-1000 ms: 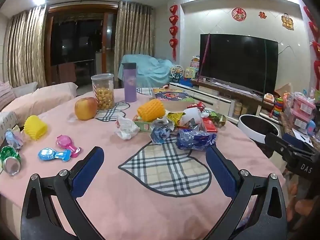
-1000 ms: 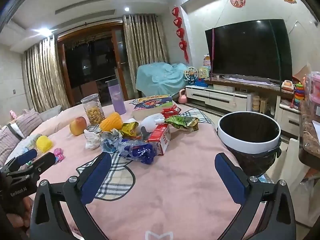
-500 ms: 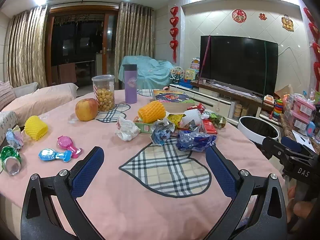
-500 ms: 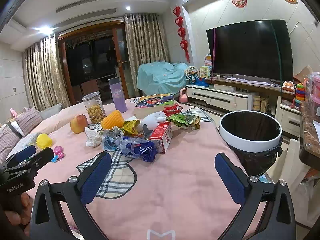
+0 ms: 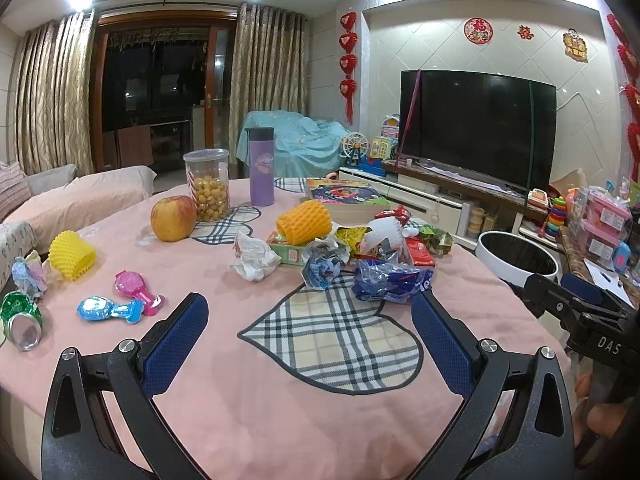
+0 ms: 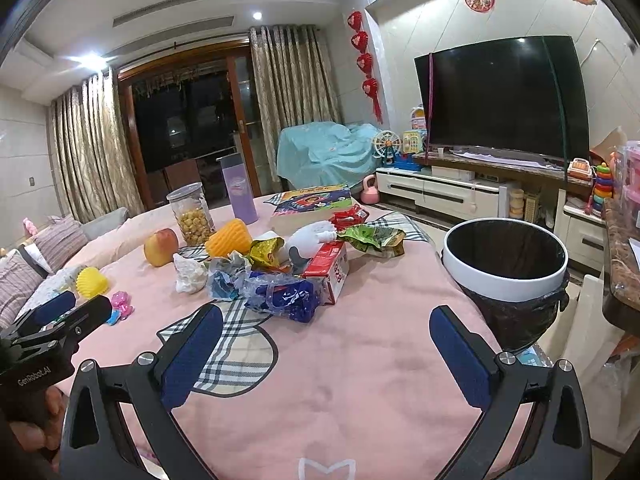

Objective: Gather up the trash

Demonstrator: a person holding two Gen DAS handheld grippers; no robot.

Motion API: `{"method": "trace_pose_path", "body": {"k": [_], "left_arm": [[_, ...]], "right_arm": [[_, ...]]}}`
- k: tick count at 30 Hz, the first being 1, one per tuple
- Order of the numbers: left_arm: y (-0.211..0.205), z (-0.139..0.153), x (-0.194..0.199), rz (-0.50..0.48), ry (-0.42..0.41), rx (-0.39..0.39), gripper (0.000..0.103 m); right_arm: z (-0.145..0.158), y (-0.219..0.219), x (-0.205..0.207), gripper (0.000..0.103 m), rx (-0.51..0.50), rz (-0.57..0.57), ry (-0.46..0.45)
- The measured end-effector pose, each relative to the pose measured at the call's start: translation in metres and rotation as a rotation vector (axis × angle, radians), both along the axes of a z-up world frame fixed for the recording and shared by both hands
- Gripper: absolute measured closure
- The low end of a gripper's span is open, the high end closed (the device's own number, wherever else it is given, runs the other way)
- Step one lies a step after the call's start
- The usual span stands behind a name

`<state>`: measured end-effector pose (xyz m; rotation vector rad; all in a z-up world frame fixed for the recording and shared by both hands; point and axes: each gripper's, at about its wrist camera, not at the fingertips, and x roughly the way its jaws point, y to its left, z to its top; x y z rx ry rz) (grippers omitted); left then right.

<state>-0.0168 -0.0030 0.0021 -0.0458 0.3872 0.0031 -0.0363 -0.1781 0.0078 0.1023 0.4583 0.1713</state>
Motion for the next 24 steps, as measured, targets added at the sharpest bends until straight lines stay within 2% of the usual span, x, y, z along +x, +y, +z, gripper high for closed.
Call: {"method": "trace_pose_path", "body": {"k": [24], "left_arm": [[0.0023,-0.0023,0.0017,0.001,0.006,-0.002,0.0]], "right_arm": [[-0.0014,-0.0005,0.0017,0.0,0.019,0.015,0.017]]}}
